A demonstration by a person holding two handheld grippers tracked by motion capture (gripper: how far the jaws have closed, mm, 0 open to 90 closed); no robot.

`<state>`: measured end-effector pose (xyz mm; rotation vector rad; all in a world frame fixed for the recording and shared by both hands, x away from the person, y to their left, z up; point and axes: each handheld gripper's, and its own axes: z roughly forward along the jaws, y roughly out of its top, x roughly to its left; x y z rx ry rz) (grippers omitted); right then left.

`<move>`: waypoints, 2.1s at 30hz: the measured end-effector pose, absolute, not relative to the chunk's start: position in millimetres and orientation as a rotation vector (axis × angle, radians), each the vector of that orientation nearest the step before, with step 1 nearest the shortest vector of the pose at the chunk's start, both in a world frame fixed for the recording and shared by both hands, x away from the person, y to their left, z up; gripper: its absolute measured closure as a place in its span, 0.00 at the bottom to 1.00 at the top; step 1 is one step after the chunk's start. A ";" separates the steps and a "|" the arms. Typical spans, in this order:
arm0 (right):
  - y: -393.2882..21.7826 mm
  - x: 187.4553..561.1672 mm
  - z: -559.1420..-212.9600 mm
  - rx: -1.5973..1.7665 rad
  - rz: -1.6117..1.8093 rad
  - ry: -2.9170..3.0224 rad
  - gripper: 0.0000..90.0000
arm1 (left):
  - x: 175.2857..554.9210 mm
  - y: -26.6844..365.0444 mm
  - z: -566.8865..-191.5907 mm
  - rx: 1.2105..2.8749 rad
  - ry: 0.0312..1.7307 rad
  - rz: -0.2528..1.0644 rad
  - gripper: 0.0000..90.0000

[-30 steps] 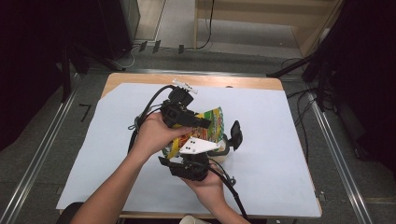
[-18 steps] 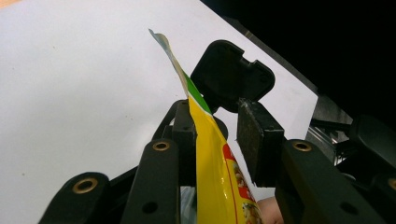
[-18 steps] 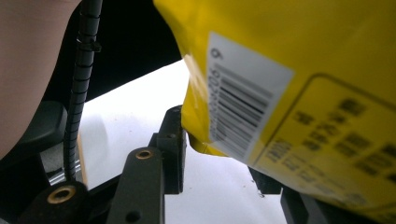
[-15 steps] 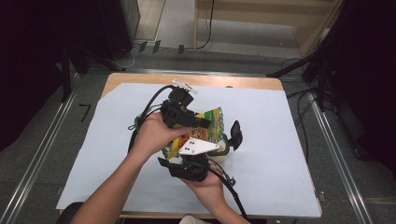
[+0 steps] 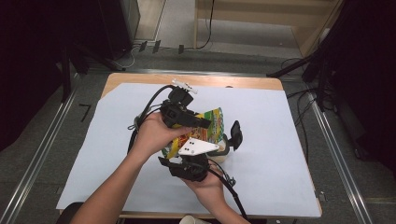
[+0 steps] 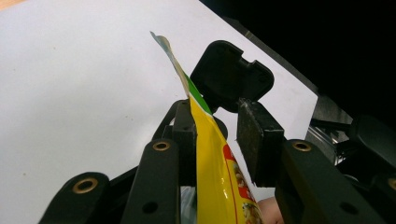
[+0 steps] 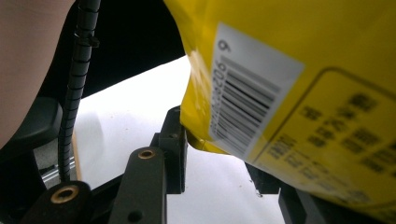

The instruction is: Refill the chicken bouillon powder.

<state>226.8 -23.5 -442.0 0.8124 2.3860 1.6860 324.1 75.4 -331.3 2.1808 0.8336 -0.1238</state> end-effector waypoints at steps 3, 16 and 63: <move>-23.5 227.0 -441.8 0.810 1.682 2.387 0.72 | 324.2 75.9 -331.4 2.177 0.834 -0.124 0.77; -19.1 227.1 -440.5 0.785 1.679 2.396 0.72 | 320.8 82.6 -329.5 2.163 0.842 -0.095 0.77; -24.8 226.3 -441.8 0.814 1.655 2.383 0.72 | 325.8 74.0 -333.0 2.172 0.828 -0.126 0.78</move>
